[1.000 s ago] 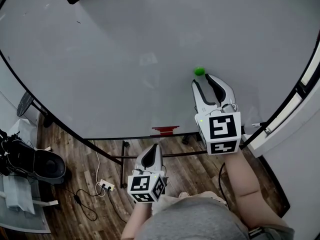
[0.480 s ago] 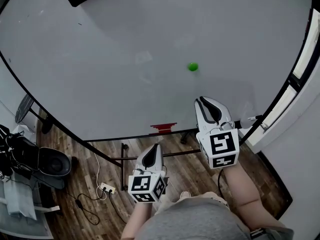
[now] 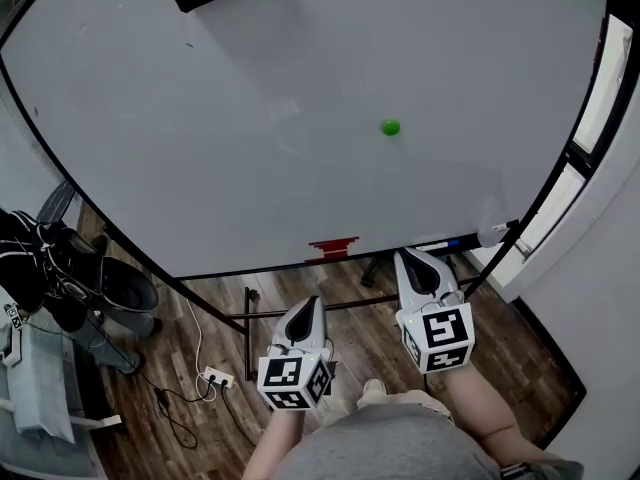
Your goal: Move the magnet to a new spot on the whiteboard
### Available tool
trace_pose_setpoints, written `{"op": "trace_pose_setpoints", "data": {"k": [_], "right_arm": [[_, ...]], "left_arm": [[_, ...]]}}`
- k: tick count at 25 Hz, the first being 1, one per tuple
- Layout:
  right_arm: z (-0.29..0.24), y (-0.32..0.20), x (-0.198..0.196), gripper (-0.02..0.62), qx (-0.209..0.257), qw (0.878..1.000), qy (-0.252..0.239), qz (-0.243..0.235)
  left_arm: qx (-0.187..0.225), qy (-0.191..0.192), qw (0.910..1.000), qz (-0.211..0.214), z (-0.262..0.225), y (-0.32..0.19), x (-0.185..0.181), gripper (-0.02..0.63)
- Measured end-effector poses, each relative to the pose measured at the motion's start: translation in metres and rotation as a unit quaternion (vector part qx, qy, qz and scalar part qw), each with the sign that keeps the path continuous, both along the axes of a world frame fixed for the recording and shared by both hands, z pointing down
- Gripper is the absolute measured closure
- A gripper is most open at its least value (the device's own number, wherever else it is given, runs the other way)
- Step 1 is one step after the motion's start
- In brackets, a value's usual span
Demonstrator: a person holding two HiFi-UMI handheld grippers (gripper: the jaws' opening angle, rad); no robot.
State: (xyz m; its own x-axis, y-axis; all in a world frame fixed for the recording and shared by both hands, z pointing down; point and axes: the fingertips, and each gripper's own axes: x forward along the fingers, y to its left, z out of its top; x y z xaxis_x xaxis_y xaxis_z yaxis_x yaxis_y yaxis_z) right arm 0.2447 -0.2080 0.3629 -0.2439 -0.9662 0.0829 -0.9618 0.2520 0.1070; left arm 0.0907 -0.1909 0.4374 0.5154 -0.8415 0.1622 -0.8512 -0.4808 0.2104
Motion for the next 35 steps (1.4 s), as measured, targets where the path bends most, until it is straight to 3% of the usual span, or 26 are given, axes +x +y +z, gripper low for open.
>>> {"op": "trace_pose_setpoints", "data": {"k": [16,35], "right_arm": [[0.040,0.099,-0.052,0.592,-0.028,0.999,-0.017,0.005],[0.051,0.183,-0.091,0.593,-0.040,0.999,-0.022,-0.008]], "left_arm": [[-0.026,0.001,0.9995,0.016,0.023,0.090,-0.055,0.601],[-0.044,0.003,0.9989,0.017,0.037,0.173,-0.089,0.601]]}}
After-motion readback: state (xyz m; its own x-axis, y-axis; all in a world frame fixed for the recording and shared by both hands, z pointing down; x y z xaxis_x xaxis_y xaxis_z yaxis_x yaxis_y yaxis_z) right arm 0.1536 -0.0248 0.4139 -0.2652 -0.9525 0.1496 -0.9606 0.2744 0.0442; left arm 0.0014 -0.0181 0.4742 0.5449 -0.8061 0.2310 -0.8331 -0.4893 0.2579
